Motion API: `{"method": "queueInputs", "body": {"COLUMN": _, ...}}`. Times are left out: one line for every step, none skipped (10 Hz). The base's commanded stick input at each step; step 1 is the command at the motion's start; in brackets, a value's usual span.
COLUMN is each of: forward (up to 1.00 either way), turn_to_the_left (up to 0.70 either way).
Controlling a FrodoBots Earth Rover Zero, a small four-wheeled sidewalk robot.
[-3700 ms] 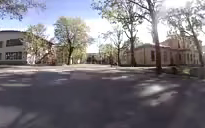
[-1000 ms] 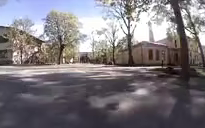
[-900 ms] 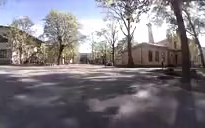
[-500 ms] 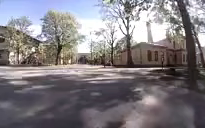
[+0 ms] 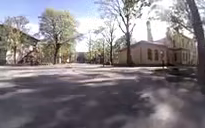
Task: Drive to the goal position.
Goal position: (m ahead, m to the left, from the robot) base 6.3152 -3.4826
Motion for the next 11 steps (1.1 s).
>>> {"method": "queueInputs", "body": {"forward": 1.0, "turn_to_the_left": 0.0}}
{"method": "queueInputs", "body": {"forward": 1.0, "turn_to_the_left": 0.0}}
{"method": "queueInputs", "body": {"forward": 1.0, "turn_to_the_left": 0.0}}
{"method": "queueInputs", "body": {"forward": 1.0, "turn_to_the_left": 0.0}}
{"method": "queueInputs", "body": {"forward": 1.0, "turn_to_the_left": 0.0}}
{"method": "queueInputs", "body": {"forward": 1.0, "turn_to_the_left": 0.0}}
{"method": "queueInputs", "body": {"forward": 1.0, "turn_to_the_left": 0.0}}
{"method": "queueInputs", "body": {"forward": 1.0, "turn_to_the_left": 0.0}}
{"method": "queueInputs", "body": {"forward": 1.0, "turn_to_the_left": 0.0}}
{"method": "queueInputs", "body": {"forward": 1.0, "turn_to_the_left": 0.0}}
{"method": "queueInputs", "body": {"forward": 1.0, "turn_to_the_left": 0.0}}
